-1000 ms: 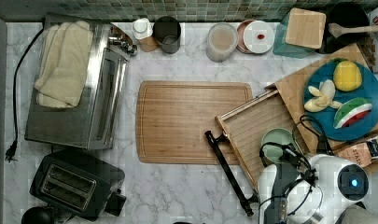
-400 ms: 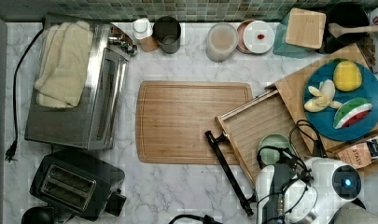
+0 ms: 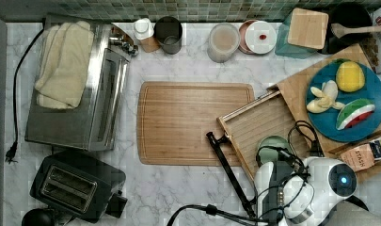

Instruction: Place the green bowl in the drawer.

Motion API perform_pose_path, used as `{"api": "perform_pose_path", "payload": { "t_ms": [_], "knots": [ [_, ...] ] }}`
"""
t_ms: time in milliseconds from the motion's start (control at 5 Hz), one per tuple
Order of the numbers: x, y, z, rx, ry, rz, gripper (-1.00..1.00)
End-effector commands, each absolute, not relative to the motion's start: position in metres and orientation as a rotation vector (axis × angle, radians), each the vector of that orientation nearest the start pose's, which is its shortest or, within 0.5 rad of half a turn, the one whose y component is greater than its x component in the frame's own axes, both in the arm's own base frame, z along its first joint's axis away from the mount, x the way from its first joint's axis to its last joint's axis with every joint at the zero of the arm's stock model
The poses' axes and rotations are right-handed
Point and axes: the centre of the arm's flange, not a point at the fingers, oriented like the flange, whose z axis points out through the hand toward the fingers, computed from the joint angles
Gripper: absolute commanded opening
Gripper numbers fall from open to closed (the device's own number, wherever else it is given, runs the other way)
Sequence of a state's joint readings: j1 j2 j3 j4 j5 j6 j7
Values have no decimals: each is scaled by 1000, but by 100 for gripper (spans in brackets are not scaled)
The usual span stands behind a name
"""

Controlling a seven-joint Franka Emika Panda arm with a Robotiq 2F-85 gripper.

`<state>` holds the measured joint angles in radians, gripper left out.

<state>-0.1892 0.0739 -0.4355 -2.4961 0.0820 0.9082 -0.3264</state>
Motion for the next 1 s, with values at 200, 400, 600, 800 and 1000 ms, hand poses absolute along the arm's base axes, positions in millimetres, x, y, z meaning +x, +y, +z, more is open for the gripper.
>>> {"api": "perform_pose_path", "payload": {
  "t_ms": [200,400,600,800,1000],
  "knots": [
    [368,-268,268,-2672,1600,45,100],
    [368,-268,268,-2672,1600,45,100],
    [368,-268,267,-2672,1600,46,100],
    [368,-268,267,-2672,1600,46,100],
    [368,-268,268,-2672,1600,46,100]
  ]
}}
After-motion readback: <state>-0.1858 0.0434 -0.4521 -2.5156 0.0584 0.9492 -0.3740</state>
